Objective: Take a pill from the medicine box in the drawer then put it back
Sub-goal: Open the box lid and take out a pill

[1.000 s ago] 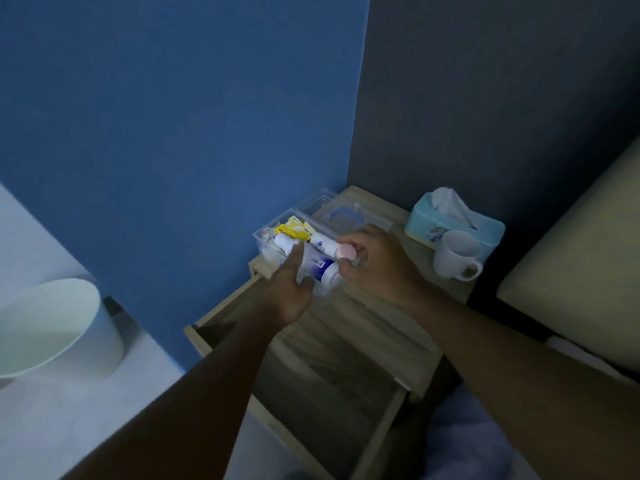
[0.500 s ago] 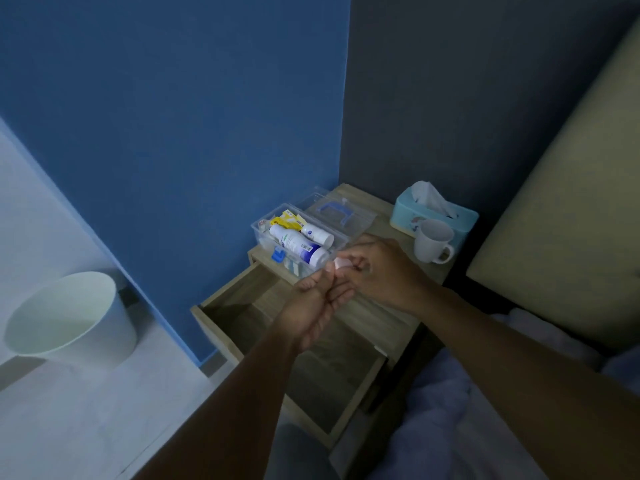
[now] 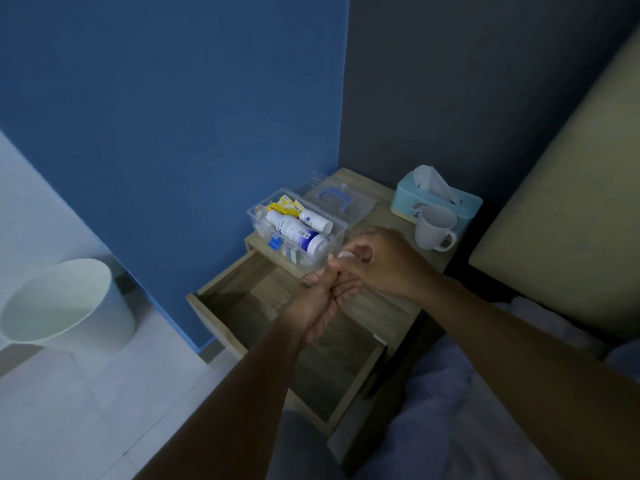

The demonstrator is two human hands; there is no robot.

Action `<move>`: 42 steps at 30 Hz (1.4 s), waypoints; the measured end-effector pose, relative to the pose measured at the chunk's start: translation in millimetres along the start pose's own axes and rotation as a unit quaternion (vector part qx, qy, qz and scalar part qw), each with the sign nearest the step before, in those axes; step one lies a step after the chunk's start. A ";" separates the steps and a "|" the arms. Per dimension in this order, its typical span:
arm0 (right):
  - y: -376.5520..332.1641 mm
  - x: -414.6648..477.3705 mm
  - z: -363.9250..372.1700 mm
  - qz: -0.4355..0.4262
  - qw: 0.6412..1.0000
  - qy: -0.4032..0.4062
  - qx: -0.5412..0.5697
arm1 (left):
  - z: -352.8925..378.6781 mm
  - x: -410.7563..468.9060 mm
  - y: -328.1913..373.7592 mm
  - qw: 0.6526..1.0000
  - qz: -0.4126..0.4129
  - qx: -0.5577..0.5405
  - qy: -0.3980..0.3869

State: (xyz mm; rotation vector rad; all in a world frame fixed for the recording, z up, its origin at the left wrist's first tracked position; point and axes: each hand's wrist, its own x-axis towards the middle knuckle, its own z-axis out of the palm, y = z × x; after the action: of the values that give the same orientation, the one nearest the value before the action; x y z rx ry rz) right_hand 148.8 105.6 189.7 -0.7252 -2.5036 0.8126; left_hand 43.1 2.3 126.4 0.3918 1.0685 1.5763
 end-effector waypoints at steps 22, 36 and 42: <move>40.0 -12.7 -12.1 -0.002 0.996 0.057 0.072 | -4.1 3.2 -14.6 0.994 -0.064 -0.088 0.010; 149.8 -57.0 53.3 0.269 0.935 0.183 0.139 | -20.2 63.0 -40.0 0.991 -0.037 -0.127 0.032; 174.3 -58.0 74.1 0.275 0.927 0.218 0.132 | -32.0 89.8 -60.9 0.998 -0.030 0.043 0.047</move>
State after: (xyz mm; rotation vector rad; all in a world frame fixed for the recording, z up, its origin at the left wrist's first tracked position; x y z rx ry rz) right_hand 216.3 161.8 12.2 -1.3662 -1.7649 1.0096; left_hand 28.5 67.3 34.9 0.3425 1.2114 1.5107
